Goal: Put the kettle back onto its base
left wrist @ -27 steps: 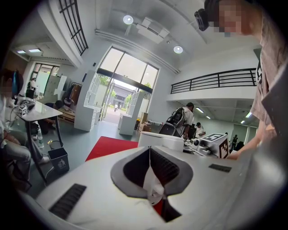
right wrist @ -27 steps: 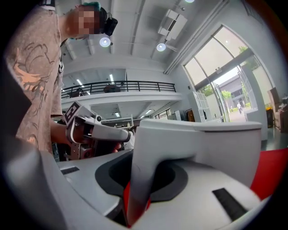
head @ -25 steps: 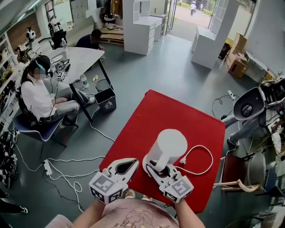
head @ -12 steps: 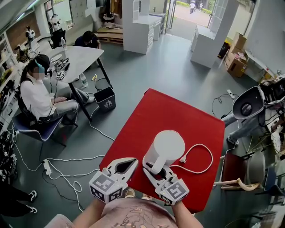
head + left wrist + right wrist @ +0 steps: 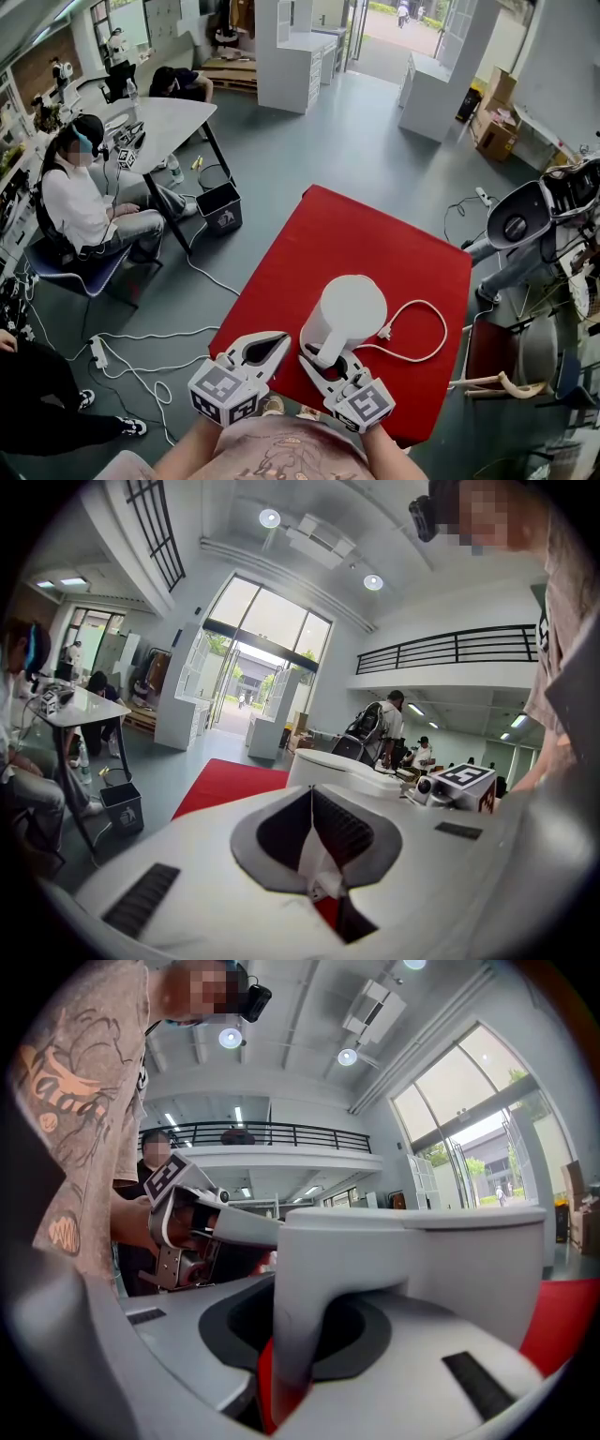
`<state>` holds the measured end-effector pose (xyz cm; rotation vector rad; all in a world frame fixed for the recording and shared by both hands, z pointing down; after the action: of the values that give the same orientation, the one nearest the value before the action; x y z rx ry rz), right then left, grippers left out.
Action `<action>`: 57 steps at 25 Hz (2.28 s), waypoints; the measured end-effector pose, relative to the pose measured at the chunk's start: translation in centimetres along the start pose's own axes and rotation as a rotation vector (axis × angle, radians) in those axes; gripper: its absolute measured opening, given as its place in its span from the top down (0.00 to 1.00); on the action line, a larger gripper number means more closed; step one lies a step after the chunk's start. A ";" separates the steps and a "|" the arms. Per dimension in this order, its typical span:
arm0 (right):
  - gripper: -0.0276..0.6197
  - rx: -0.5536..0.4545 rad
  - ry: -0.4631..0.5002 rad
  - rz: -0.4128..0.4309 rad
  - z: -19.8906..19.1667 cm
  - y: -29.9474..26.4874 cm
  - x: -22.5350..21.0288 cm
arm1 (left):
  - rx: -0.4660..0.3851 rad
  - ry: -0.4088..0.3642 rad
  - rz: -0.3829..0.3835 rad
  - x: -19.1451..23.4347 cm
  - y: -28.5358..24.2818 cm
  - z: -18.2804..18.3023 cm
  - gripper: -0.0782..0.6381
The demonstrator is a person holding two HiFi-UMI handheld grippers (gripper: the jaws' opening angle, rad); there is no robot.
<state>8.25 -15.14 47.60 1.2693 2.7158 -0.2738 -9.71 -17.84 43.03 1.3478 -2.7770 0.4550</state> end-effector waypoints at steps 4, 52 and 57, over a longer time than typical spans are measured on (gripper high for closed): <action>0.81 -0.001 0.006 -0.005 -0.3 -0.2 0.2 | 0.000 0.000 -0.004 0.0 0.1 -0.2 0.91; 0.57 0.109 0.085 0.004 -3.0 0.3 2.7 | -0.011 -0.006 -0.003 -2.1 2.6 -0.7 0.91; 0.63 0.116 0.083 0.008 -2.8 1.2 2.4 | -0.010 -0.011 -0.016 -2.3 2.4 -0.6 0.91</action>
<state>7.50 -12.00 49.76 1.3506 2.8005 -0.3917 -10.14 -14.49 42.64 1.3742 -2.7708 0.4342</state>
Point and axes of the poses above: the fingertips, and each gripper's own axes: y backward along the fingers, x to its left, z out of its top, the point moved 10 cm from there along y, backward along the fingers, and after that the axes turned 6 degrees about -y, right-handed, at the moved point
